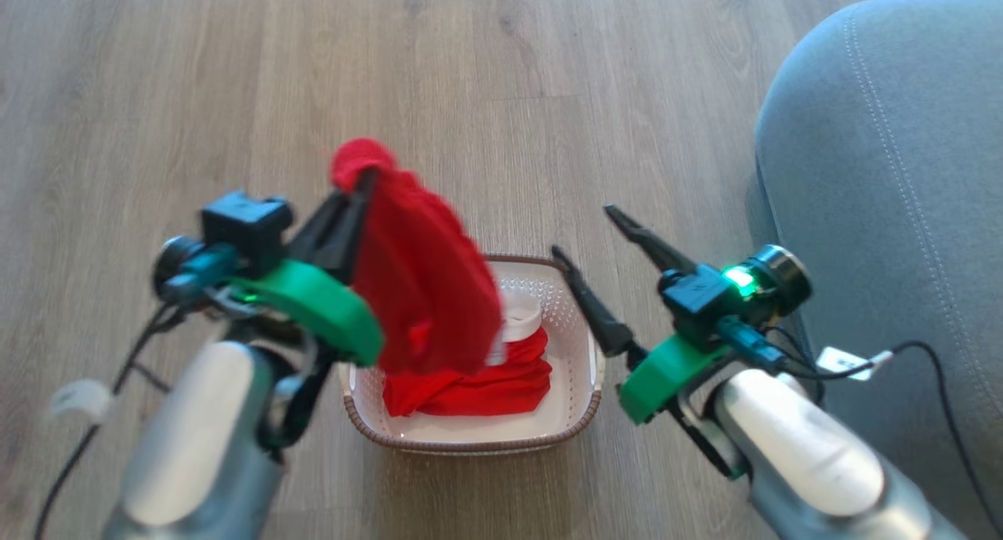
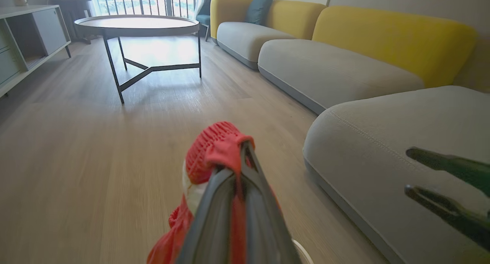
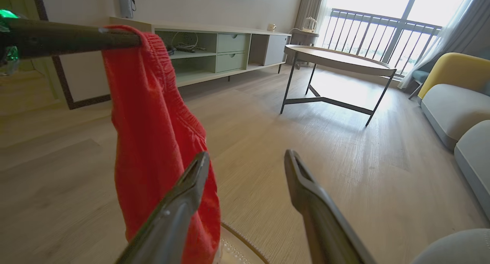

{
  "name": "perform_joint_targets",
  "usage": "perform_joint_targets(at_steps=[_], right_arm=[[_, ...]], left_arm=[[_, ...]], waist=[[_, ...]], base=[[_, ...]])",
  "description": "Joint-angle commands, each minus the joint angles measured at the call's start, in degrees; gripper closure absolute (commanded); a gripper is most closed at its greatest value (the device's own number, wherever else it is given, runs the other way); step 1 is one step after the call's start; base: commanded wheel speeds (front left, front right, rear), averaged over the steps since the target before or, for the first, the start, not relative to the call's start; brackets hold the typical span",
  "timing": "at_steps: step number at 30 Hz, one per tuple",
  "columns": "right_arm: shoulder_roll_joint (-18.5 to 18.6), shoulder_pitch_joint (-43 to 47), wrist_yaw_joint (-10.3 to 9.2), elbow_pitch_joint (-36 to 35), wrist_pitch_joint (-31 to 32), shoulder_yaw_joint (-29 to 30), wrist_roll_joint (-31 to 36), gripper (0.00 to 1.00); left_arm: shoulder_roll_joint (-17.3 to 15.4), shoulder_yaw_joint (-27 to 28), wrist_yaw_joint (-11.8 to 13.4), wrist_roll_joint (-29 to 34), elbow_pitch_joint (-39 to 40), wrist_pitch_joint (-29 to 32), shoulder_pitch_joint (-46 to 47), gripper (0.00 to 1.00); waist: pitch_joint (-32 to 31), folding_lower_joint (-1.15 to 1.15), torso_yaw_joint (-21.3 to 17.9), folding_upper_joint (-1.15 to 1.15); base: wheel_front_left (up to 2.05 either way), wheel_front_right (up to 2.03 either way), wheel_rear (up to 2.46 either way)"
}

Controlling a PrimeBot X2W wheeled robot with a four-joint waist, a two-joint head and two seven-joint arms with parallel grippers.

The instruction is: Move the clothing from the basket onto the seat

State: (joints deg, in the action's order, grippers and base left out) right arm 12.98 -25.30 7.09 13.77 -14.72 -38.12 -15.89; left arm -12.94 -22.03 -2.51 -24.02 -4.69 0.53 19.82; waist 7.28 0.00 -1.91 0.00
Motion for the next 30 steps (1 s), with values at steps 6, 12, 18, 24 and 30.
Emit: perform_joint_targets(at_steps=[6,12,18,24,30], right_arm=[[-2.09,-3.22,0.40,0.07,-0.28,-4.03,-1.96,0.00],[-2.56,-3.83,0.40,1.17,-0.28,-4.83,-2.54,0.00],[-2.96,-4.21,0.40,2.06,-0.28,-5.01,-3.12,0.00],[-3.02,-4.14,0.40,3.31,-0.28,-4.65,-4.25,1.00],[-2.54,-3.84,0.40,3.06,-0.28,-3.85,-4.97,1.00]], left_arm=[[4.05,-3.45,-1.18,1.36,0.76,0.05,6.20,1.00],[7.36,-9.38,-2.37,1.81,0.55,0.37,7.58,1.00],[8.95,-13.69,-2.77,0.99,2.18,0.88,8.43,1.00],[9.37,-15.39,-2.48,0.07,3.51,1.72,8.64,1.00],[9.11,-15.53,-1.92,-0.28,3.53,1.76,8.39,0.71]], waist=[[-0.40,0.00,0.90,0.00],[-1.02,0.00,1.52,0.00],[-1.28,0.00,1.75,0.00],[-1.36,0.00,1.77,0.00],[-1.33,0.00,1.30,0.00]], base=[[0.00,0.00,0.00],[0.00,0.00,0.00],[0.00,0.00,0.00],[0.00,0.00,0.00],[0.00,0.00,0.00]])
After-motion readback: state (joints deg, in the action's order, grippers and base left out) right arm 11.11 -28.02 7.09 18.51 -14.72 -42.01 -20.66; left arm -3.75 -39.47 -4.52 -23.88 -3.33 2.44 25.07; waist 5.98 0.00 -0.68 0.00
